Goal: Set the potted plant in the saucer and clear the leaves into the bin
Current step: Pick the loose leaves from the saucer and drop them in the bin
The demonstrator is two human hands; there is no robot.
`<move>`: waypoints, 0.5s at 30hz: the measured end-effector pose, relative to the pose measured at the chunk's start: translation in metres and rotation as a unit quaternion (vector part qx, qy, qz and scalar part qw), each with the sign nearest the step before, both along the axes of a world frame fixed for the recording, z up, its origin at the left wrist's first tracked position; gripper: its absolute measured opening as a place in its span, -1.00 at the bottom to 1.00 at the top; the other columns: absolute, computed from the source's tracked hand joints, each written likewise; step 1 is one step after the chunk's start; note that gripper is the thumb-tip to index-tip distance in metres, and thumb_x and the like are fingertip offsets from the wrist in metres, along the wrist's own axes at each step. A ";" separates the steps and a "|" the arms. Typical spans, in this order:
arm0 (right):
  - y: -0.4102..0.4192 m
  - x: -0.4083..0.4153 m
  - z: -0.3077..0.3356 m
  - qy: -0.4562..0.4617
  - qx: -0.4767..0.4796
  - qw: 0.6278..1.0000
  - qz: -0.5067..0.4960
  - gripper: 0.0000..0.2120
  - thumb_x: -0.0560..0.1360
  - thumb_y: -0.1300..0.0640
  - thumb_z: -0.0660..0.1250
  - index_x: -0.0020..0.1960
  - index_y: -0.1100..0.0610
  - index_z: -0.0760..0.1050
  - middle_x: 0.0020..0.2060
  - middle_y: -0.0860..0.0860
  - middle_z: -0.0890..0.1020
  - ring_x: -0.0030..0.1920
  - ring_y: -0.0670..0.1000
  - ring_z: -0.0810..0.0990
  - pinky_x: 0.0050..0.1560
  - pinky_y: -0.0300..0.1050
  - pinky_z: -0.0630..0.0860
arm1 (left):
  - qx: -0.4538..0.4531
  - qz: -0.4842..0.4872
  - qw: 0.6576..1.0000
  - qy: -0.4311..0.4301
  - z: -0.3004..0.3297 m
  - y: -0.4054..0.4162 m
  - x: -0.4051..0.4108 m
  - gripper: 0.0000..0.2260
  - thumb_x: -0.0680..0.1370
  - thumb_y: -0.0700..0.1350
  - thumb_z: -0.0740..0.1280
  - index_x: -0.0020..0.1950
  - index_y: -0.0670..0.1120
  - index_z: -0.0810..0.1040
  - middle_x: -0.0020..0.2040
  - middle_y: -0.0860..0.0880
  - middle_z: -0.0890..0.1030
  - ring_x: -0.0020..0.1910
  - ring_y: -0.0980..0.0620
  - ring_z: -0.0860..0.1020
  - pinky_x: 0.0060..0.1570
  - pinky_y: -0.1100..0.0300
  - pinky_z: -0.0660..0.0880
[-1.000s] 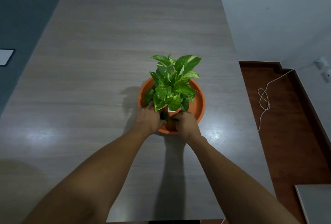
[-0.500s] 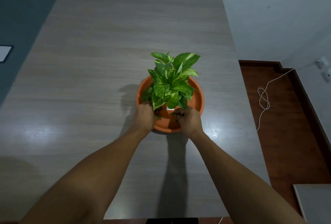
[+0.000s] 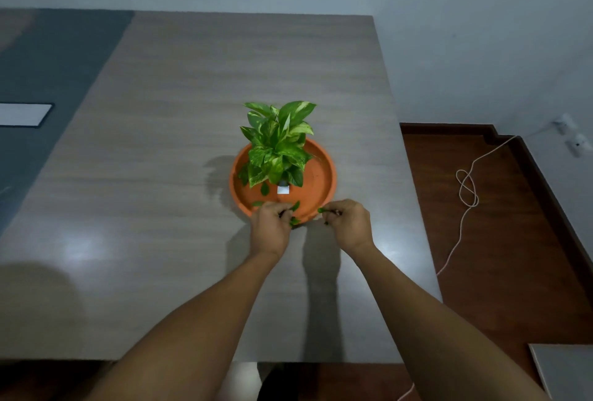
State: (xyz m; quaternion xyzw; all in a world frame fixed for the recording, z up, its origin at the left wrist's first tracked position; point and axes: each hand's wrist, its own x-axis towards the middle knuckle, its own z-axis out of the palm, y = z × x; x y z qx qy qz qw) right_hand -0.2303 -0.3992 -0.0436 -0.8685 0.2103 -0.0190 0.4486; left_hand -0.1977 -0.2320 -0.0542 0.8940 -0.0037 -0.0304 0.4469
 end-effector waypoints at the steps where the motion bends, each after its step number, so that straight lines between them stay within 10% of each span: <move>1: -0.011 -0.009 0.001 0.005 0.008 1.000 -0.002 -0.85 0.47 0.36 0.39 -0.05 0.22 0.72 -0.25 0.02 0.66 -0.24 -0.01 0.62 -0.23 -0.48 0.45 | -0.002 -0.003 1.000 0.000 0.001 -0.012 -0.009 -0.83 0.53 -0.29 0.41 0.09 -0.21 0.71 0.01 -0.11 0.67 -0.02 0.00 0.60 0.04 0.29 0.48; 5: -0.069 -0.050 0.000 0.016 0.026 0.999 -0.015 -0.87 0.48 0.30 0.41 -0.07 0.18 0.72 -0.19 0.07 0.72 -0.16 0.05 0.69 -0.07 -0.10 0.62 | -0.008 -0.018 1.000 -0.004 0.003 -0.071 -0.049 -0.82 0.54 -0.30 0.38 0.09 -0.19 0.72 -0.01 -0.10 0.69 -0.05 0.00 0.64 0.04 0.13 0.59; 15: -0.243 -0.165 -0.026 0.002 -0.012 1.000 0.006 -0.87 0.43 0.28 0.47 -0.07 0.15 0.74 -0.13 0.07 0.73 -0.14 0.07 0.69 0.01 -0.02 0.63 | -0.007 0.003 1.000 -0.023 -0.007 -0.256 -0.175 -0.85 0.52 -0.27 0.41 0.06 -0.17 0.72 -0.05 -0.11 0.68 -0.06 -0.05 0.65 0.08 0.11 0.59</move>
